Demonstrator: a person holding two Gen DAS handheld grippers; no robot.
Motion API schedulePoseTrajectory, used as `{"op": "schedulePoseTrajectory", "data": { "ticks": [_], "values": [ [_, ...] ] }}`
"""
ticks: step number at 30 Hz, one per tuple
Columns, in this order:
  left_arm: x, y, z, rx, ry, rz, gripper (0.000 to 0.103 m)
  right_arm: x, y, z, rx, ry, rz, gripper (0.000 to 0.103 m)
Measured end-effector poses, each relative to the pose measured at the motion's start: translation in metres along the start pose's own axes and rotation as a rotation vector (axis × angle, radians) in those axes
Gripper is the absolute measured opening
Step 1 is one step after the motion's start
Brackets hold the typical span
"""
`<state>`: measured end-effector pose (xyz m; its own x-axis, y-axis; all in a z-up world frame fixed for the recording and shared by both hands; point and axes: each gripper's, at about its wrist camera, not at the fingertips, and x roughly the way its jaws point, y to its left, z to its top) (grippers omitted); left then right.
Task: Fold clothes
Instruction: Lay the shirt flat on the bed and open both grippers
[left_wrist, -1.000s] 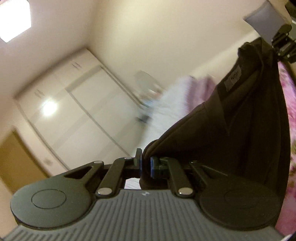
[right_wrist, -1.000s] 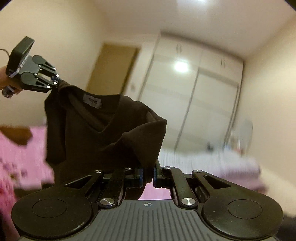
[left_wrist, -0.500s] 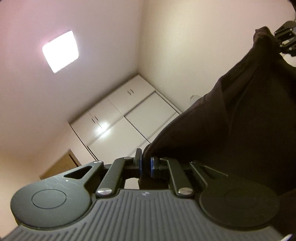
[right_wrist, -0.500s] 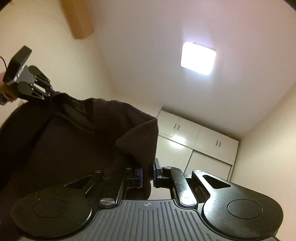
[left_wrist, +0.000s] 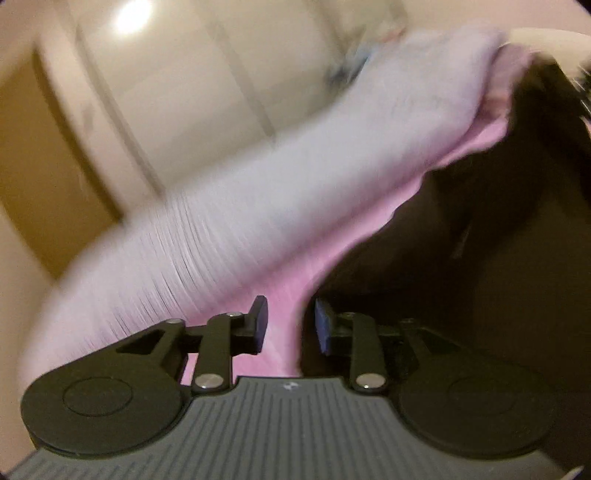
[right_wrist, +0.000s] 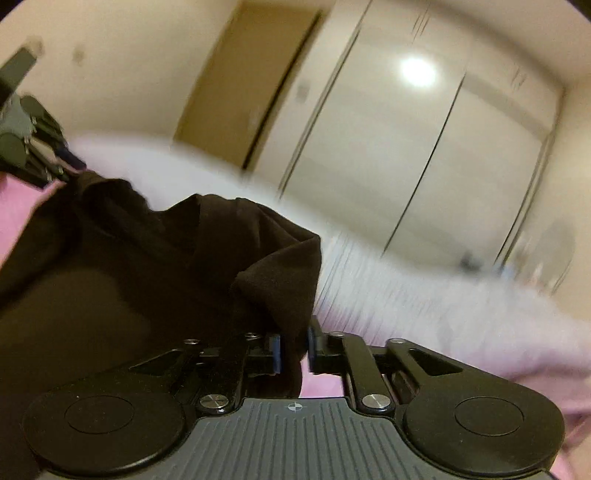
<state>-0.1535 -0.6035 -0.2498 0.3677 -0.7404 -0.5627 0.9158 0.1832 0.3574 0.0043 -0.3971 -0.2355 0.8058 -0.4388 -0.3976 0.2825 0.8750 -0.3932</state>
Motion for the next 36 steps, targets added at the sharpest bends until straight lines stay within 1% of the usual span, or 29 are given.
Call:
{"op": "schedulePoseTrajectory", "data": {
  "ticks": [1, 2, 3, 5, 6, 7, 9, 11, 13, 14, 15, 16, 17, 18, 19, 20, 21, 22, 24, 25, 27, 28, 29, 30, 31, 32, 33, 35, 36],
  "values": [
    [0.018, 0.001, -0.011, -0.048, 0.040, -0.010, 0.025, 0.026, 0.009, -0.012, -0.016, 0.051, -0.007, 0.042],
    [0.027, 0.003, -0.020, -0.080, 0.059, -0.019, 0.026, 0.041, 0.013, -0.024, -0.022, 0.086, -0.009, 0.056],
    [0.029, 0.005, -0.029, -0.104, 0.071, -0.028, 0.028, 0.055, 0.017, -0.035, -0.022, 0.121, -0.009, 0.058],
    [0.015, 0.010, -0.047, -0.124, 0.081, -0.051, 0.034, 0.062, 0.015, -0.048, 0.074, 0.163, 0.026, 0.060],
    [0.012, 0.014, -0.054, -0.132, 0.091, -0.066, 0.035, 0.056, 0.016, -0.051, 0.126, 0.173, 0.041, 0.060],
    [0.014, 0.018, -0.058, -0.139, 0.109, -0.083, 0.037, 0.045, 0.016, -0.048, 0.174, 0.184, 0.055, 0.061],
    [0.015, 0.027, -0.067, -0.155, 0.141, -0.117, 0.042, 0.025, 0.007, -0.056, 0.262, 0.203, 0.096, 0.062],
    [0.002, 0.033, -0.081, -0.179, 0.175, -0.156, 0.043, 0.001, -0.003, -0.061, 0.341, 0.220, 0.138, 0.064],
    [-0.001, 0.031, -0.090, -0.216, 0.195, -0.196, 0.043, -0.020, 0.009, -0.075, 0.406, 0.253, 0.194, 0.065],
    [0.001, 0.028, -0.093, -0.240, 0.206, -0.227, 0.043, -0.024, 0.015, -0.081, 0.425, 0.272, 0.221, 0.066],
    [0.004, 0.024, -0.096, -0.270, 0.216, -0.265, 0.044, -0.028, 0.021, -0.086, 0.441, 0.291, 0.246, 0.067],
    [0.006, 0.021, -0.098, -0.299, 0.226, -0.299, 0.043, -0.030, 0.029, -0.090, 0.429, 0.312, 0.251, 0.067],
    [0.011, 0.018, -0.099, -0.319, 0.240, -0.332, 0.036, -0.032, 0.038, -0.095, 0.417, 0.332, 0.255, 0.067],
    [0.015, 0.015, -0.099, -0.321, 0.253, -0.357, 0.020, -0.034, 0.046, -0.099, 0.406, 0.353, 0.259, 0.066],
    [0.015, 0.013, -0.097, -0.306, 0.264, -0.367, 0.015, -0.034, 0.048, -0.103, 0.417, 0.372, 0.255, 0.064],
    [0.014, 0.013, -0.094, -0.283, 0.270, -0.376, 0.013, -0.033, 0.044, -0.108, 0.446, 0.379, 0.261, 0.045],
    [0.010, 0.016, -0.089, -0.251, 0.268, -0.382, 0.012, -0.034, 0.040, -0.112, 0.473, 0.384, 0.266, 0.032],
    [0.008, 0.021, -0.084, -0.213, 0.268, -0.372, 0.012, -0.036, 0.033, -0.113, 0.495, 0.382, 0.269, 0.011],
    [0.007, 0.034, -0.073, -0.118, 0.270, -0.306, 0.012, -0.041, 0.015, -0.112, 0.508, 0.372, 0.253, 0.009],
    [0.007, 0.041, -0.068, -0.071, 0.271, -0.272, 0.012, -0.047, 0.006, -0.111, 0.491, 0.366, 0.227, 0.009],
    [0.006, 0.055, -0.057, 0.024, 0.272, -0.205, 0.012, -0.045, -0.017, -0.106, 0.451, 0.357, 0.146, 0.008],
    [0.009, 0.061, -0.054, 0.067, 0.275, -0.159, 0.010, -0.041, -0.030, -0.105, 0.439, 0.360, 0.094, 0.008],
    [0.018, 0.065, -0.055, 0.103, 0.281, -0.095, 0.005, -0.036, -0.042, -0.103, 0.424, 0.363, 0.041, 0.008],
    [0.026, 0.069, -0.055, 0.140, 0.287, -0.031, 0.005, -0.028, -0.053, -0.103, 0.387, 0.375, -0.022, 0.008],
    [0.035, 0.074, -0.056, 0.177, 0.293, 0.034, 0.005, -0.017, -0.063, -0.106, 0.387, 0.407, -0.041, 0.008],
    [0.043, 0.080, -0.058, 0.173, 0.304, 0.066, 0.008, -0.005, -0.073, -0.110, 0.387, 0.439, -0.059, 0.009],
    [0.052, 0.088, -0.063, 0.113, 0.323, 0.054, 0.010, 0.006, -0.082, -0.113, 0.384, 0.470, -0.078, 0.009],
    [0.061, 0.099, -0.073, 0.019, 0.339, 0.038, 0.012, 0.021, -0.086, -0.121, 0.340, 0.516, -0.115, 0.011],
    [0.062, 0.101, -0.079, -0.009, 0.341, 0.039, 0.016, 0.028, -0.087, -0.124, 0.319, 0.536, -0.134, 0.013]
  ]
}}
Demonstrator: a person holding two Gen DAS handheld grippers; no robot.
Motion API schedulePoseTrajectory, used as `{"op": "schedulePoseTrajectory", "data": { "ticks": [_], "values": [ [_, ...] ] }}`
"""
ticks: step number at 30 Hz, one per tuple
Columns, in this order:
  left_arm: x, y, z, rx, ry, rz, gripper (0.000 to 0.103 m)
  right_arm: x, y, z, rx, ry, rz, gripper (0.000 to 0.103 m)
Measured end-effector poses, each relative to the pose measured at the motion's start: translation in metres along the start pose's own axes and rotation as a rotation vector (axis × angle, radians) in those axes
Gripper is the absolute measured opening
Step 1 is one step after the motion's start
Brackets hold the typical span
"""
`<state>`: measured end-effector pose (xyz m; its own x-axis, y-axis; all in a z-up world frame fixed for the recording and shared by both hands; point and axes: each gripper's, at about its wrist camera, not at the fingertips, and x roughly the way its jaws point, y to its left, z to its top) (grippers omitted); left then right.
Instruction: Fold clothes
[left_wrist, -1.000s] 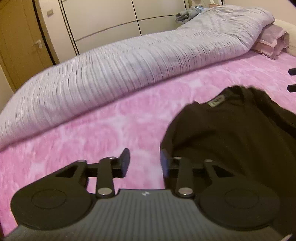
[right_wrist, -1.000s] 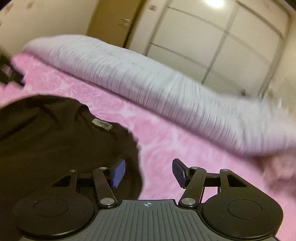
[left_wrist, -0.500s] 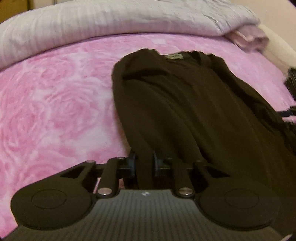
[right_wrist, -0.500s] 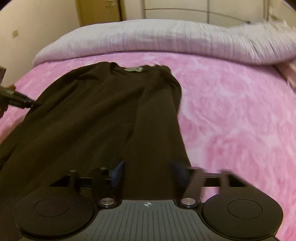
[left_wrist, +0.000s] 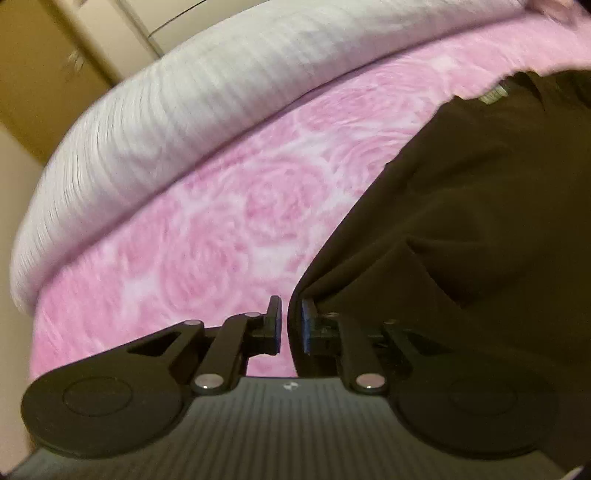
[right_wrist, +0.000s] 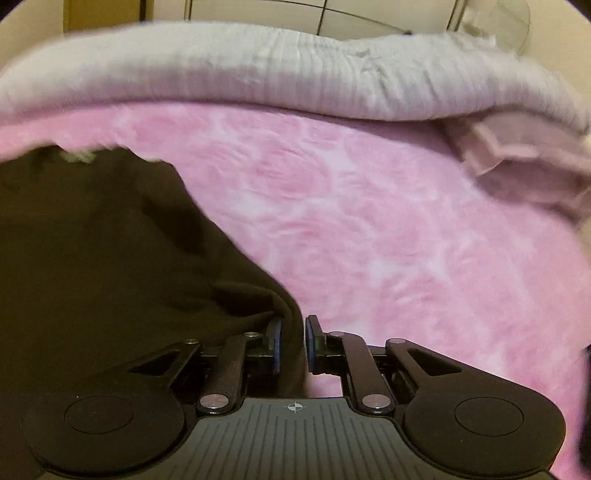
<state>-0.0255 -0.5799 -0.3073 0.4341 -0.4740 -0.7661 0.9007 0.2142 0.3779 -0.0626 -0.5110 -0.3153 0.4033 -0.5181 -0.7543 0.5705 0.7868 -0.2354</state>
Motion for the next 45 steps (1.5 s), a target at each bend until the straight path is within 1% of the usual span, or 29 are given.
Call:
{"op": "schedulePoseTrajectory", "data": {
  "ticks": [1, 2, 3, 4, 5, 8, 10, 12, 14, 16, 19, 20, 22, 23, 24, 25, 26, 28, 30, 32, 33, 35, 37, 38, 39, 40, 42, 44, 45],
  "values": [
    [0.001, 0.001, -0.006, -0.010, 0.002, 0.010, 0.020, 0.000, 0.001, -0.002, -0.010, -0.002, -0.027, 0.019],
    [-0.001, 0.002, -0.011, -0.015, 0.007, 0.018, 0.026, 0.001, 0.002, -0.005, -0.020, -0.005, -0.055, 0.028],
    [-0.003, 0.004, -0.015, -0.019, 0.014, 0.022, 0.027, 0.000, 0.003, -0.007, -0.027, -0.008, -0.080, 0.032],
    [-0.005, 0.006, -0.020, -0.024, 0.021, 0.026, 0.027, -0.009, 0.004, -0.011, -0.017, -0.019, -0.084, 0.038],
    [-0.010, 0.010, -0.025, -0.035, 0.023, 0.026, 0.028, -0.018, 0.005, -0.016, -0.006, -0.030, -0.088, 0.042],
    [-0.038, 0.030, -0.039, -0.111, -0.016, 0.006, 0.029, -0.046, 0.008, -0.029, 0.025, -0.063, -0.097, 0.044],
    [-0.066, 0.034, -0.052, -0.149, -0.045, -0.046, 0.031, -0.074, 0.019, -0.041, 0.044, -0.106, -0.047, 0.045],
    [-0.094, 0.034, -0.071, -0.186, -0.061, -0.124, 0.041, -0.108, 0.034, -0.060, 0.065, -0.136, 0.044, 0.047],
    [-0.113, 0.028, -0.092, -0.220, -0.054, -0.215, 0.047, -0.136, 0.053, -0.084, 0.071, -0.142, 0.143, 0.051],
    [-0.121, 0.014, -0.114, -0.241, -0.014, -0.289, 0.053, -0.159, 0.070, -0.110, 0.078, -0.135, 0.221, 0.055],
    [-0.118, -0.014, -0.142, -0.235, 0.072, -0.336, 0.055, -0.187, 0.095, -0.150, 0.098, -0.104, 0.309, 0.057],
    [-0.116, -0.022, -0.149, -0.234, 0.089, -0.343, 0.054, -0.193, 0.102, -0.162, 0.103, -0.097, 0.315, 0.057],
    [-0.116, -0.034, -0.158, -0.242, 0.088, -0.341, 0.054, -0.202, 0.109, -0.181, 0.110, -0.084, 0.299, 0.058],
    [-0.117, -0.038, -0.162, -0.248, 0.084, -0.345, 0.045, -0.204, 0.110, -0.188, 0.121, -0.082, 0.286, 0.058],
    [-0.119, -0.038, -0.162, -0.254, 0.076, -0.362, 0.018, -0.205, 0.106, -0.193, 0.145, -0.077, 0.272, 0.058],
    [-0.122, -0.037, -0.161, -0.258, 0.071, -0.391, 0.005, -0.205, 0.102, -0.198, 0.168, -0.072, 0.257, 0.058],
    [-0.126, -0.036, -0.159, -0.236, 0.065, -0.397, 0.001, -0.204, 0.095, -0.200, 0.190, -0.067, 0.236, 0.058],
    [-0.136, -0.035, -0.152, -0.125, 0.053, -0.345, 0.001, -0.202, 0.081, -0.197, 0.210, -0.066, 0.193, 0.058],
    [-0.146, -0.021, -0.143, -0.033, 0.042, -0.287, 0.001, -0.198, 0.068, -0.191, 0.223, -0.065, 0.159, 0.058],
    [-0.151, 0.004, -0.130, 0.065, 0.034, -0.153, 0.001, -0.188, 0.058, -0.184, 0.228, -0.063, 0.153, 0.058],
    [-0.150, 0.023, -0.124, 0.088, 0.034, -0.082, 0.001, -0.183, 0.053, -0.181, 0.230, -0.062, 0.149, 0.058],
    [-0.141, 0.065, -0.111, 0.133, 0.051, 0.095, 0.001, -0.170, 0.046, -0.173, 0.229, -0.054, 0.141, 0.059],
    [-0.122, 0.102, -0.100, 0.126, 0.096, 0.258, 0.002, -0.158, 0.042, -0.167, 0.237, -0.047, 0.147, 0.059],
    [-0.111, 0.121, -0.095, 0.109, 0.123, 0.333, 0.008, -0.152, 0.040, -0.163, 0.241, -0.043, 0.150, 0.059],
    [-0.099, 0.140, -0.091, 0.092, 0.150, 0.409, 0.017, -0.147, 0.040, -0.160, 0.241, -0.036, 0.154, 0.059],
    [-0.092, 0.156, -0.087, 0.041, 0.167, 0.447, 0.021, -0.143, 0.040, -0.159, 0.237, -0.030, 0.155, 0.059],
    [-0.090, 0.171, -0.087, -0.123, 0.143, 0.406, 0.022, -0.135, 0.041, -0.157, 0.229, -0.012, 0.162, 0.059],
    [-0.093, 0.161, -0.091, -0.181, 0.100, 0.352, 0.024, -0.129, 0.039, -0.156, 0.246, -0.001, 0.178, 0.060],
    [-0.093, 0.147, -0.095, -0.168, 0.092, 0.324, 0.025, -0.127, 0.038, -0.157, 0.258, 0.002, 0.187, 0.060]
  ]
}}
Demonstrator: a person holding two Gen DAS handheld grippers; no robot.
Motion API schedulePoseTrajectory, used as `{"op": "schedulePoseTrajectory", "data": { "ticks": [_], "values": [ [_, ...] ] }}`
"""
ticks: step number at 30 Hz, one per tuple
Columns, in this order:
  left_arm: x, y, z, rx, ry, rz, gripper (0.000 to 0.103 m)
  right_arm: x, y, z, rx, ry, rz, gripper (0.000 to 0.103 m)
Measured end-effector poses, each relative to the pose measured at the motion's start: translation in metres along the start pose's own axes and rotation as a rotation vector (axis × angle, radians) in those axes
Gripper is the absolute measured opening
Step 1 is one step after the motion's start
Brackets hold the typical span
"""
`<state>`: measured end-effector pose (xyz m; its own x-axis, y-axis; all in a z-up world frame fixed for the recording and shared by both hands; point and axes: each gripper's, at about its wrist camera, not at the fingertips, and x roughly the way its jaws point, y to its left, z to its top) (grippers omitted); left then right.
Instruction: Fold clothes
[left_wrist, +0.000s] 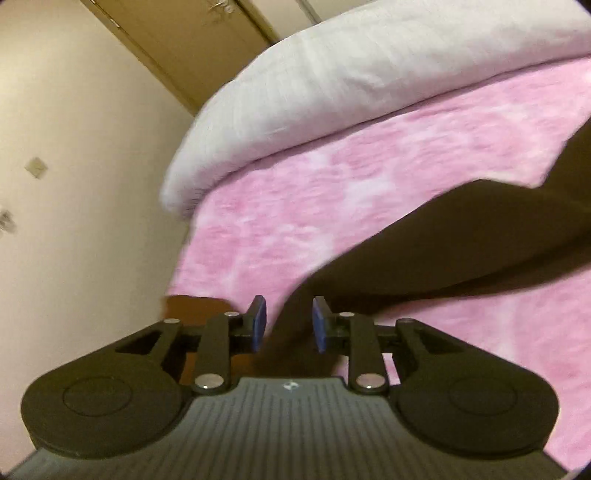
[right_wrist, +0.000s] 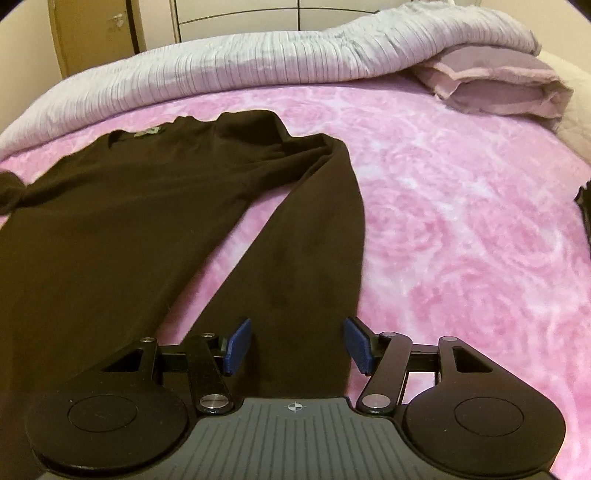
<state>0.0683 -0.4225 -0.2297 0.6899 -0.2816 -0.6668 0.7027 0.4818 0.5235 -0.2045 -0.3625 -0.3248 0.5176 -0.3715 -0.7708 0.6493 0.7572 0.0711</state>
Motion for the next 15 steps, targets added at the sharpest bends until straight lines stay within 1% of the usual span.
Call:
{"op": "schedulePoseTrajectory", "data": {
  "ticks": [4, 5, 6, 7, 8, 10, 11, 13, 15],
  "values": [
    [-0.018, -0.048, -0.025, 0.053, -0.030, -0.122, 0.027, 0.007, -0.009, -0.002, 0.069, 0.003, 0.036, 0.060],
    [-0.024, -0.060, -0.030, 0.067, -0.039, -0.154, 0.028, 0.007, -0.011, -0.003, 0.090, 0.001, 0.045, 0.058],
    [-0.032, -0.072, -0.034, 0.080, -0.052, -0.182, 0.028, 0.005, -0.014, -0.003, 0.105, -0.003, 0.047, 0.052],
    [-0.039, -0.085, -0.037, 0.094, -0.064, -0.210, 0.028, 0.003, -0.017, -0.002, 0.110, -0.003, 0.035, 0.026],
    [-0.047, -0.097, -0.040, 0.107, -0.076, -0.238, 0.028, -0.001, -0.020, -0.001, 0.108, -0.002, 0.020, 0.006],
    [-0.064, -0.120, -0.046, 0.134, -0.101, -0.291, 0.028, -0.014, -0.031, 0.003, 0.099, -0.009, 0.009, 0.006],
    [-0.073, -0.129, -0.046, 0.147, -0.112, -0.314, 0.028, -0.022, -0.036, 0.006, 0.078, -0.023, -0.027, 0.006],
    [-0.090, -0.145, -0.046, 0.173, -0.136, -0.365, 0.028, -0.038, -0.050, 0.016, 0.021, -0.065, -0.127, 0.006],
    [-0.104, -0.161, -0.041, 0.197, -0.152, -0.417, 0.028, -0.048, -0.078, 0.031, 0.060, -0.091, -0.163, 0.006]
  ]
}}
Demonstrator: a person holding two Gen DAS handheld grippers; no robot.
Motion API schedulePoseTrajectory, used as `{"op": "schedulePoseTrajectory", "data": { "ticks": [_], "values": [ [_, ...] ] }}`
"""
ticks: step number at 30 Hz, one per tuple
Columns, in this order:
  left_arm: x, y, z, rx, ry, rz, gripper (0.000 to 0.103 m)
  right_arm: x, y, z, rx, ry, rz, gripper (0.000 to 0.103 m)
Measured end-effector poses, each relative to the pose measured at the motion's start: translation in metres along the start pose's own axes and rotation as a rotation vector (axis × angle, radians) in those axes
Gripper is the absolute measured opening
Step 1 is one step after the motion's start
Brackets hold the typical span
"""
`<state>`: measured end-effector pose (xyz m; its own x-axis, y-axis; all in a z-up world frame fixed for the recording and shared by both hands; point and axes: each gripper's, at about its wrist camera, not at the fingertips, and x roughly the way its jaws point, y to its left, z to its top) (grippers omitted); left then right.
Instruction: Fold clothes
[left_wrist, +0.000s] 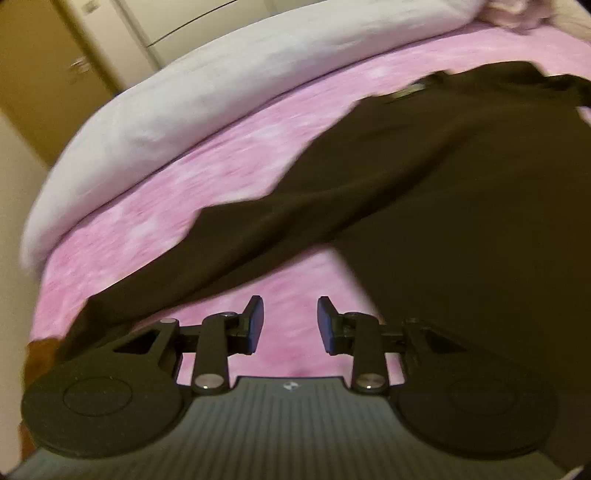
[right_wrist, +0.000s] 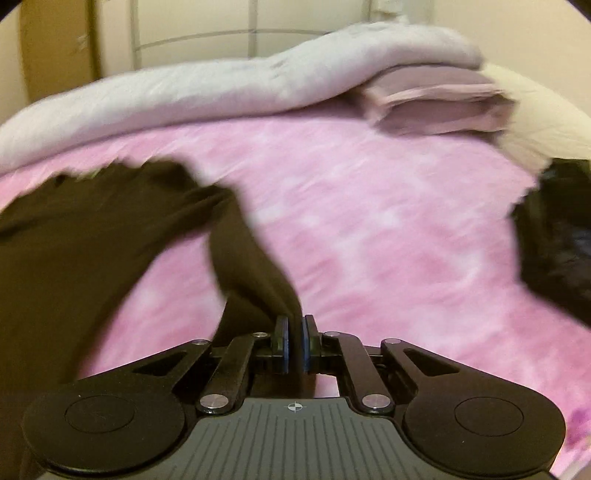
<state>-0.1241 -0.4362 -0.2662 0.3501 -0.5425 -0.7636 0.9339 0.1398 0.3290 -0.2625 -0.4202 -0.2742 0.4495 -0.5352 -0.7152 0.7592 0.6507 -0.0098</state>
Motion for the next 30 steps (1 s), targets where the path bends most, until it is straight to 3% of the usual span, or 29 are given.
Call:
{"op": "schedulePoseTrajectory", "data": {
  "ticks": [1, 5, 7, 9, 11, 15, 20, 21, 22, 23, 24, 30],
  "values": [
    [-0.002, -0.010, 0.005, 0.016, -0.006, -0.018, 0.028, 0.003, -0.011, 0.008, 0.018, 0.003, -0.027, 0.006],
    [-0.007, -0.051, 0.021, 0.073, -0.029, -0.086, 0.028, 0.019, -0.035, 0.037, -0.054, -0.053, -0.374, 0.012],
    [-0.010, -0.073, 0.025, 0.103, -0.040, -0.124, 0.030, 0.017, -0.033, 0.041, -0.028, -0.090, -0.304, 0.016],
    [-0.013, -0.097, 0.027, 0.134, -0.056, -0.178, 0.031, 0.018, -0.023, 0.040, -0.037, -0.110, -0.203, 0.032],
    [-0.019, -0.122, 0.027, 0.153, -0.066, -0.242, 0.032, 0.028, -0.005, 0.034, -0.096, -0.097, -0.106, 0.058],
    [-0.035, -0.176, 0.022, 0.195, -0.110, -0.394, 0.035, 0.062, 0.005, 0.018, -0.130, -0.030, -0.059, 0.061],
    [-0.062, -0.252, 0.019, 0.219, -0.180, -0.595, 0.041, 0.076, -0.031, 0.007, 0.018, -0.019, -0.023, 0.061],
    [-0.065, -0.268, 0.020, 0.219, -0.189, -0.634, 0.043, 0.076, -0.034, 0.007, -0.013, -0.021, -0.038, 0.061],
    [-0.068, -0.285, 0.021, 0.226, -0.196, -0.669, 0.043, 0.076, -0.037, 0.007, -0.044, -0.024, -0.053, 0.049],
    [-0.069, -0.300, 0.023, 0.236, -0.203, -0.694, 0.043, 0.076, -0.040, 0.007, -0.072, -0.026, -0.068, 0.013],
    [-0.070, -0.315, 0.026, 0.246, -0.207, -0.716, 0.043, 0.076, -0.047, 0.010, -0.069, -0.032, -0.086, 0.000],
    [-0.064, -0.370, 0.035, 0.271, -0.168, -0.774, 0.043, 0.076, -0.100, 0.050, 0.006, -0.111, -0.183, 0.000]
  ]
}}
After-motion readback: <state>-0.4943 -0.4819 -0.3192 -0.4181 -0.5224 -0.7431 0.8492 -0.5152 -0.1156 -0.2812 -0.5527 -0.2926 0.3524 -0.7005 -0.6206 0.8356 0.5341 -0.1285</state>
